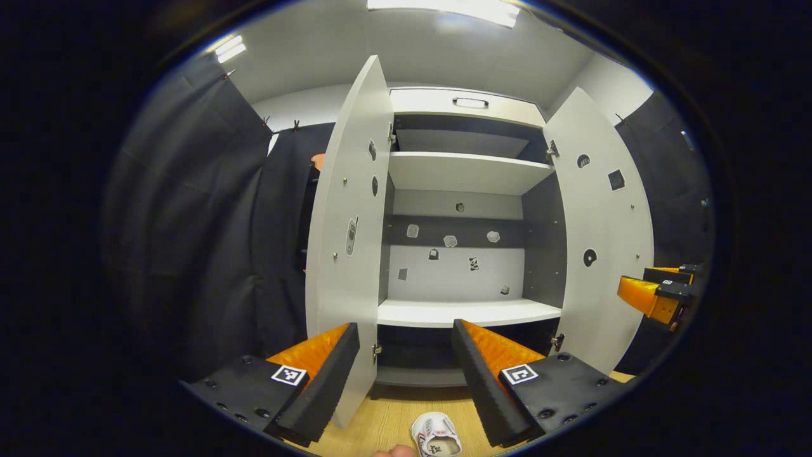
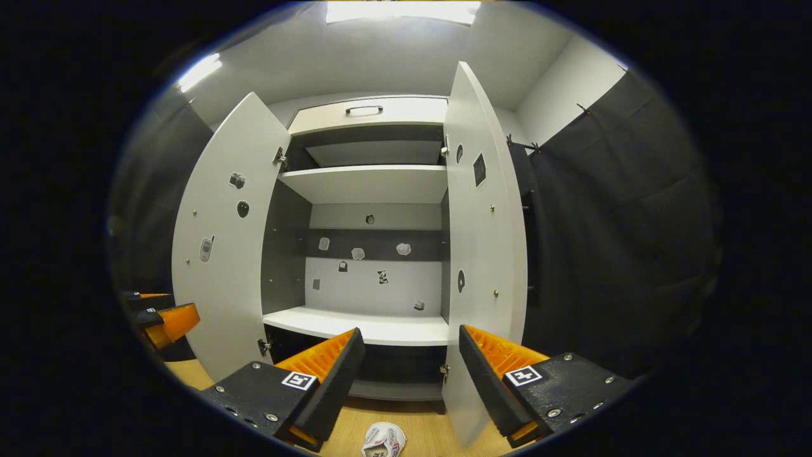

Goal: Grab one shoe with the right hand and put it into the shoe cabinet, grab the other shoe with the left hand and put it into the shoe cabinet; then close the right door with the right hand and the left door with the left hand.

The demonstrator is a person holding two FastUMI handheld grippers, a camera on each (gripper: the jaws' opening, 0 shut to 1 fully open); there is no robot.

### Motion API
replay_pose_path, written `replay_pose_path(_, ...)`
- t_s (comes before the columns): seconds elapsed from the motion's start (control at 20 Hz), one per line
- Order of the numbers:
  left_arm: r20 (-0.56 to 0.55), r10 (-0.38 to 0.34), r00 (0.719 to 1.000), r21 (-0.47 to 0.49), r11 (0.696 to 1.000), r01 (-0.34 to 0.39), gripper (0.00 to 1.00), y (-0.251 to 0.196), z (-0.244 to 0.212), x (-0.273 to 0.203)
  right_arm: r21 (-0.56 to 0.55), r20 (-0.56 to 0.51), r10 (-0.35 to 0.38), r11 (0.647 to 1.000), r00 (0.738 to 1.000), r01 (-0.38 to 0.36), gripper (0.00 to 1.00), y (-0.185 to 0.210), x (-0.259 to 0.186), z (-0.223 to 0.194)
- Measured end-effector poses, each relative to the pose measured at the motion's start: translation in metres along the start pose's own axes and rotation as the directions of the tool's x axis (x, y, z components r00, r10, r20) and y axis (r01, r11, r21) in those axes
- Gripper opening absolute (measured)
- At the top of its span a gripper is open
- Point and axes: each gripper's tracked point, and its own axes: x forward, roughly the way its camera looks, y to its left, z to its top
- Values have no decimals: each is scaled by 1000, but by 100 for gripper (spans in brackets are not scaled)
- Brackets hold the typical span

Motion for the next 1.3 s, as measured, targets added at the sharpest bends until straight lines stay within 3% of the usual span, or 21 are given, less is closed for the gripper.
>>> replay_pose_path(0.2,9,1,1000,-3,1000,-1,96,2,4,-1,-13,-67,25,1000,997,-26,92,11,12,-35)
replay_pose_path(0.45,10,2,1000,0,1000,-2,96,2,5,-6,-73,-269,24,996,963,-46,93,17,24,-139)
replay_pose_path(0.65,8,-1,1000,-8,1000,1,96,0,6,-10,-133,-421,-24,991,907,-35,94,9,21,-238)
replay_pose_path(0.75,12,-3,1000,-14,1000,3,96,-2,7,-10,-135,-504,-10,989,863,-67,94,11,9,-284)
replay_pose_path(1.15,2,-3,1000,-22,1000,3,96,-4,4,-10,-161,-710,-17,977,704,-139,94,6,-25,-389)
replay_pose_path(1.3,-5,2,1000,-20,1000,-2,95,-2,2,-9,-129,-720,-12,985,694,-117,94,5,-6,-409)
